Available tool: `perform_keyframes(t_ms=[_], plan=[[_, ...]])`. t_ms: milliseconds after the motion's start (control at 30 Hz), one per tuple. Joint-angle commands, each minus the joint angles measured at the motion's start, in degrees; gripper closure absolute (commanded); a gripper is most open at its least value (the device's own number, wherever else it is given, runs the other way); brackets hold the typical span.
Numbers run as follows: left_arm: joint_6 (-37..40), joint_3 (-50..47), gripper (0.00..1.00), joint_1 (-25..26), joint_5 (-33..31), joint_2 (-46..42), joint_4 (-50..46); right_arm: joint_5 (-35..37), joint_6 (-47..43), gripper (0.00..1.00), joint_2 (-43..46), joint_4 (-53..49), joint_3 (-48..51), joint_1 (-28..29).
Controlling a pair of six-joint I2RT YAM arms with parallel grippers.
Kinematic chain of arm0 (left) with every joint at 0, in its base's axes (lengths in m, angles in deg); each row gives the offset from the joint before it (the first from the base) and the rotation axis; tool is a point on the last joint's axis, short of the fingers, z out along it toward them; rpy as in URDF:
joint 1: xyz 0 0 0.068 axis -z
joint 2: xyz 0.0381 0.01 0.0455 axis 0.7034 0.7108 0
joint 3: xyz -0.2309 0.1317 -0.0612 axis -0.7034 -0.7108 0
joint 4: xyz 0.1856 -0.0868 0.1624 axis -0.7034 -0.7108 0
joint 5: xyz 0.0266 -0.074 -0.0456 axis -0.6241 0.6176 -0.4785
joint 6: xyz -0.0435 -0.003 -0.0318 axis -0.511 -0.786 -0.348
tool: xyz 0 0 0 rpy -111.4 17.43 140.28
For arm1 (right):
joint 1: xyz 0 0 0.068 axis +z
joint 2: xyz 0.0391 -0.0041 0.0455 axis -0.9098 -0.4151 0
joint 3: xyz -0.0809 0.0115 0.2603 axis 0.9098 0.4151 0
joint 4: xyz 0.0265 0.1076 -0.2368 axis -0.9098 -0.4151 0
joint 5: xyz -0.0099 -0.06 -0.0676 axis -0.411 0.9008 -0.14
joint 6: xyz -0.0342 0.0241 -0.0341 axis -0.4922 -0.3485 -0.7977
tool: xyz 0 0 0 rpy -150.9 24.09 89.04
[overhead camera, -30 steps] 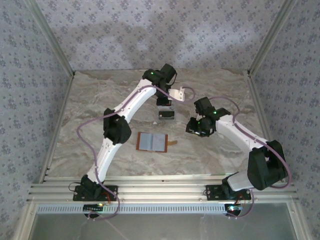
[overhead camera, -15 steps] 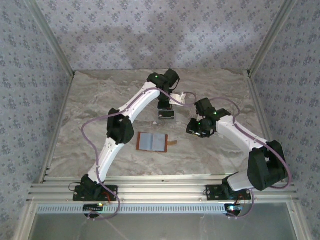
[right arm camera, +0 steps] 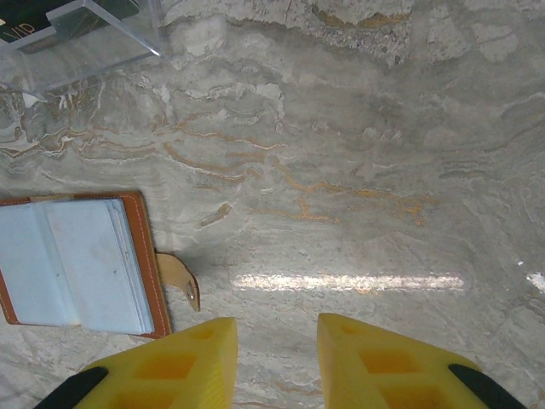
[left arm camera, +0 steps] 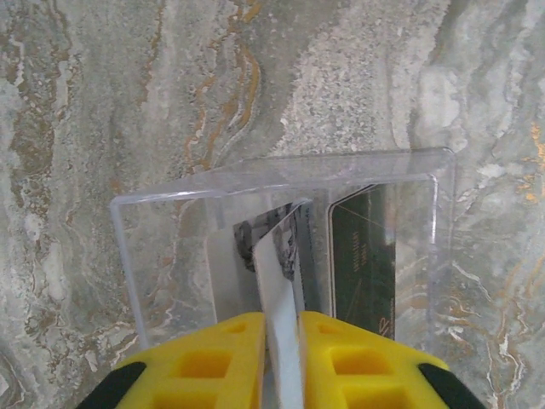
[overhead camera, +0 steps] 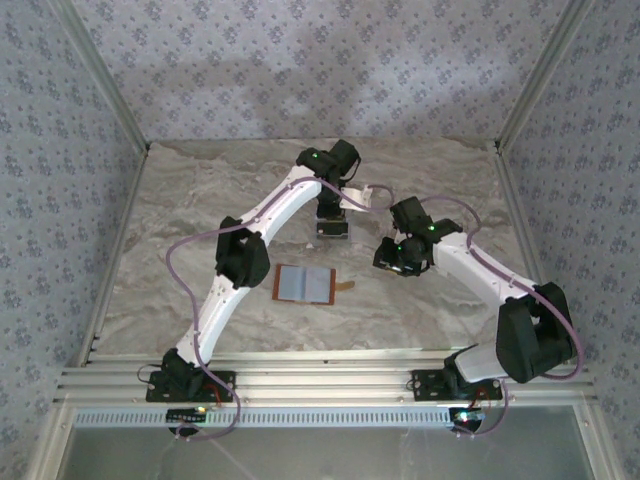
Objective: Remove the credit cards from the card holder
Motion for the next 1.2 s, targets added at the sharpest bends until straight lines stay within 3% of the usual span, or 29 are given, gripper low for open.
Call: perform_keyframes(t_ms=[0, 333, 533, 933, 1167], plan=[[0.5, 2.3, 0.79, 0.4, -0.7, 1.1, 1.5, 0.5, -0.8, 0.68, 1.4, 0.4, 0.5, -0.1], [-1.0, 3.7, 0.77, 0.2, -2.1, -0.4, 3.9, 0.3, -0.3, 0.68, 0.6, 1.5, -1.0, 1.1], [-6.5, 1.8, 0.77, -0.5, 2.9, -4.7, 5.0, 0.3, 0.0, 0.68, -0.7, 1.7, -2.1, 2.5], [-18.4, -24.7, 0.80, -1.1, 3.8, -20.3, 19.3, 0.0, 0.5, 0.68, -4.9, 2.5, -5.9, 6.5], [-31.1, -43.1, 0.85, -3.1, 4.3, -32.2, 30.9, -0.6, 0.8, 0.68, -8.6, 3.2, -8.4, 9.7]])
